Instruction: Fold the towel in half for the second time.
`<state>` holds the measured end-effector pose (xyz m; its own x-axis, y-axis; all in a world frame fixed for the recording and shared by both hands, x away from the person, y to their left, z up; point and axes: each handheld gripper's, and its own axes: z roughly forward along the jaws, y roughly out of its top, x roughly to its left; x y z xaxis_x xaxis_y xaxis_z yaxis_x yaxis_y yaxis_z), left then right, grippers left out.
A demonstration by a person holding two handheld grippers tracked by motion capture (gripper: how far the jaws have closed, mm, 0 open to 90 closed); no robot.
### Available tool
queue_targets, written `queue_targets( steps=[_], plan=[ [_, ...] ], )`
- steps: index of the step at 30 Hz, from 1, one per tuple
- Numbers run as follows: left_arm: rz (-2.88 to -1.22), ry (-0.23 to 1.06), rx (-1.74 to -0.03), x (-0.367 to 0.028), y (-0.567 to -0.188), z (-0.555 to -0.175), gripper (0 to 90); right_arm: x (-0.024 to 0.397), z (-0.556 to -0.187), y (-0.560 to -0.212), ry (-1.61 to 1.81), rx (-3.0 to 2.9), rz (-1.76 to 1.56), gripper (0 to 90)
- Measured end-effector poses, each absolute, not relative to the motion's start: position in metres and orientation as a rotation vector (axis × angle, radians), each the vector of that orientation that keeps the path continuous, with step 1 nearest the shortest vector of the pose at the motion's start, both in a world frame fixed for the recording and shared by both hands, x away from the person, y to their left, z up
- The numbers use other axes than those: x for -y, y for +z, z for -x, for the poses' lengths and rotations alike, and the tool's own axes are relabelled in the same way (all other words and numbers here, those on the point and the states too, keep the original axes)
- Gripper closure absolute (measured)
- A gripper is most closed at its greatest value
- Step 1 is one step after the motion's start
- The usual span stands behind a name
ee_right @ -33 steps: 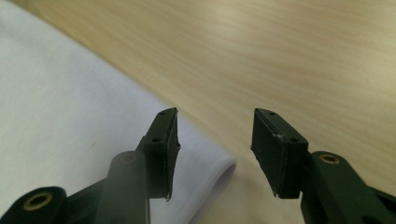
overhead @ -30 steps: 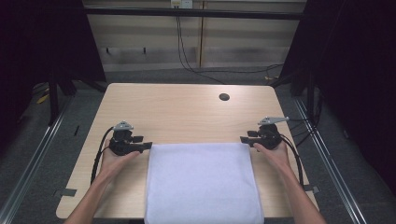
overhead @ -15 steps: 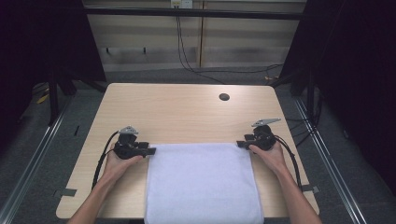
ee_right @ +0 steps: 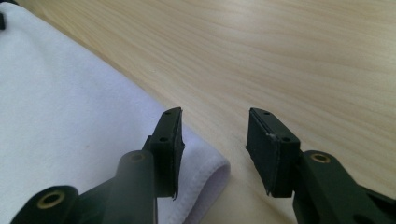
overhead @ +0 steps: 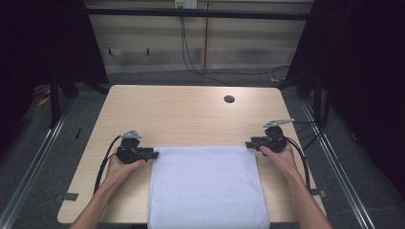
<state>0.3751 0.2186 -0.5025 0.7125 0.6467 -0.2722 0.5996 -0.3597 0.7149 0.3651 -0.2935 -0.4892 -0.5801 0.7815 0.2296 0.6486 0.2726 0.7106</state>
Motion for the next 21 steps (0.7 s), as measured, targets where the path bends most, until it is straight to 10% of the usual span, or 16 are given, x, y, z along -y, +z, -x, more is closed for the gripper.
queue_targets(
  steps=[10, 16, 21],
  plan=[
    [-2.078, 0.043, -0.921, -0.216, -0.505, -0.384, 51.2, 0.283, -0.36, -0.5, 1.093, -2.472, -1.313, 57.9],
    [-2.123, 0.047, -0.874, -0.206, -0.503, -0.384, 83.4, 0.28, -0.361, -0.5, 1.097, -2.478, -1.337, 83.4],
    [-2.035, 0.098, -0.894, -0.218, -0.485, -0.385, 85.7, 0.286, -0.364, -0.486, 1.178, -2.417, -1.344, 86.3]
  ],
)
